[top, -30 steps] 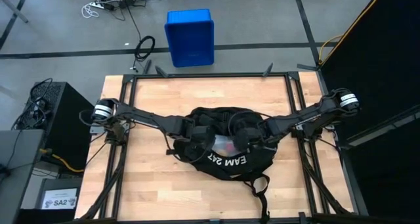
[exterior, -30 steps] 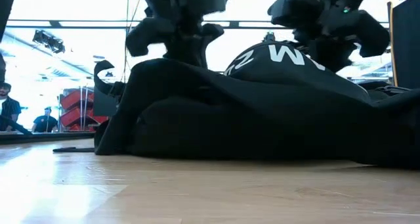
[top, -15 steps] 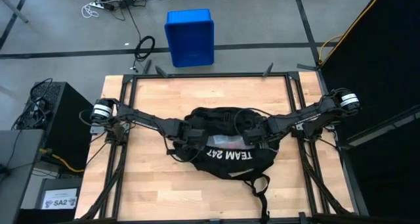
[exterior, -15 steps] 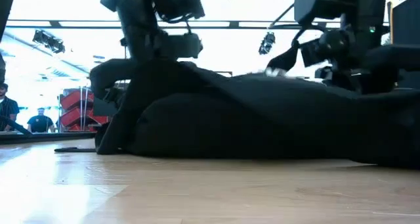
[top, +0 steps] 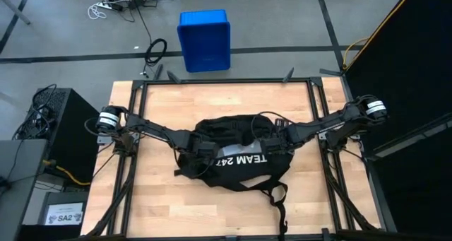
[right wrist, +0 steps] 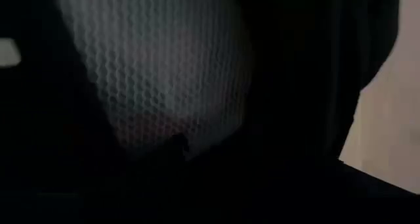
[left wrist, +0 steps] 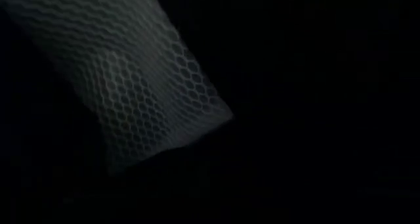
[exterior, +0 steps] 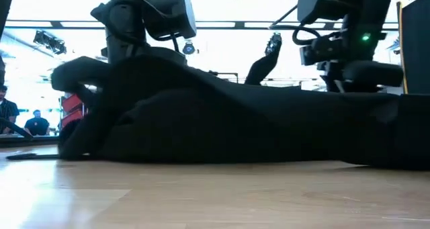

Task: Unpack backpack
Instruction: Remove the zip bag from the backpack

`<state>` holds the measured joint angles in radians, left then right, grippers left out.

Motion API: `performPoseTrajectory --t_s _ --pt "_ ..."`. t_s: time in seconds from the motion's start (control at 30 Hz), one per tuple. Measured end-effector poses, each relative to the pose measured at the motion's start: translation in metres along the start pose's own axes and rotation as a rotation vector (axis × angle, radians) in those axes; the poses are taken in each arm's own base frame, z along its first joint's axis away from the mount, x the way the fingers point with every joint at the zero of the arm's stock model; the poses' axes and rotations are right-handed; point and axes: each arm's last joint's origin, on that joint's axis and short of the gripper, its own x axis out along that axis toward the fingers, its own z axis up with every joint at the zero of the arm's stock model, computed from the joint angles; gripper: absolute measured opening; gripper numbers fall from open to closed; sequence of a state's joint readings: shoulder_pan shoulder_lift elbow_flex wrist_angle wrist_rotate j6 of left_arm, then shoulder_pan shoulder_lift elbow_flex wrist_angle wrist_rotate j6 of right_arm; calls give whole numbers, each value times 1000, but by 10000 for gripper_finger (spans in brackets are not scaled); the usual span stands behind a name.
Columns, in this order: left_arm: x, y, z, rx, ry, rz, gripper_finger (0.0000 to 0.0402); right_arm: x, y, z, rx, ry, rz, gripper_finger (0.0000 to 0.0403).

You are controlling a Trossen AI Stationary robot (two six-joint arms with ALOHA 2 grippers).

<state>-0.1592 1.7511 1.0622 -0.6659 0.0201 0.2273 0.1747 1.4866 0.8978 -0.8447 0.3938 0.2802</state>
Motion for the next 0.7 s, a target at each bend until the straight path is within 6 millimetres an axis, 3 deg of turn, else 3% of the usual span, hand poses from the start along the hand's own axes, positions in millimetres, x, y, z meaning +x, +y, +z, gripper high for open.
performPoseTrajectory --t_s 0.33,0.7 --pt "-24 19 22 -23 -23 336 0 -1 4 15 -88 -140 61 208" --pt "-30 16 33 86 -89 290 0 -9 16 30 -192 -330 107 235"
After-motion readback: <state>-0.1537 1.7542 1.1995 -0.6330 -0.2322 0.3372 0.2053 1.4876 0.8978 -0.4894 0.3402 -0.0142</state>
